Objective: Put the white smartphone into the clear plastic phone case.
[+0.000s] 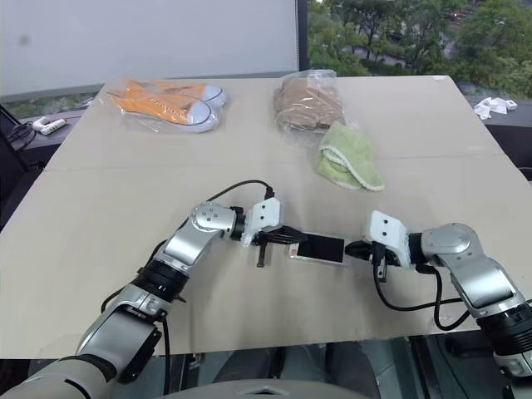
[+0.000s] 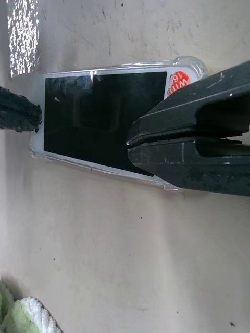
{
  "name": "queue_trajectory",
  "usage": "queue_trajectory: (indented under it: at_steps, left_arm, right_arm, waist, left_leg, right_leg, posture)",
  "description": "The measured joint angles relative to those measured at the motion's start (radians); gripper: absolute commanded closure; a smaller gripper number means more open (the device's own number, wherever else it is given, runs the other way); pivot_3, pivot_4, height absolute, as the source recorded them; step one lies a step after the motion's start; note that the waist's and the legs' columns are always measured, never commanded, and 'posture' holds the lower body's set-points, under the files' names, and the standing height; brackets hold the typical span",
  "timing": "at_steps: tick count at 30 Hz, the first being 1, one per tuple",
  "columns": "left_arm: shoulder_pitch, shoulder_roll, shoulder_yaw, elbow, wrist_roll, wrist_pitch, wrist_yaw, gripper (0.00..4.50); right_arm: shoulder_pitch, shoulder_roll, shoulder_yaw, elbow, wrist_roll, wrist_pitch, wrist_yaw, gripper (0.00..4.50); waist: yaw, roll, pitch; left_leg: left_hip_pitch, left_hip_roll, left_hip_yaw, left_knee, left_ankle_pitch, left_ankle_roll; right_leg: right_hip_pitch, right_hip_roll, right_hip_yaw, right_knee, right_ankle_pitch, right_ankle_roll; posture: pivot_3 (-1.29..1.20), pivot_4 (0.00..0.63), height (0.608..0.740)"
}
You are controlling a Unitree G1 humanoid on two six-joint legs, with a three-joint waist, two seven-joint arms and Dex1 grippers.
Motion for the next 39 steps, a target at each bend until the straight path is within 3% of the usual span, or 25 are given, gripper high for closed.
queue_trajectory:
  at_steps: [16,25,39]
  left_arm:
    - [-0.001,0.000,0.005,0.002,0.007,-0.001,0.007,4.45]
    - [-0.001,-0.002,0.004,0.001,0.007,-0.005,0.006,4.45]
    - [-0.001,-0.003,0.003,0.000,0.007,-0.005,0.007,4.45]
  right_arm:
    - [0.063,0.039,0.035,0.017,0.069,-0.051,0.057,4.50]
    - [0.064,0.086,-0.076,-0.045,0.264,0.045,0.058,4.50]
    - [0.051,0.074,-0.067,0.068,0.107,-0.087,0.020,4.50]
  waist:
    - [-0.013,0.004,0.002]
    - [-0.013,0.007,0.004]
    - [-0.013,0.007,0.004]
  left_leg:
    - [0.000,0.000,0.000,0.002,0.000,0.000]
    - [0.000,0.000,0.000,0.002,0.000,0.000]
    - [0.000,0.000,0.000,0.002,0.000,0.000]
  right_leg:
    - [0.001,0.000,0.000,0.001,0.000,0.000]
    - [0.000,0.000,0.001,0.001,0.000,0.000]
    - [0.000,0.000,0.001,0.001,0.000,0.000]
  posture:
    - [0.00,0.150,0.740]
    - [0.00,0.150,0.740]
    - [0.00,0.150,0.740]
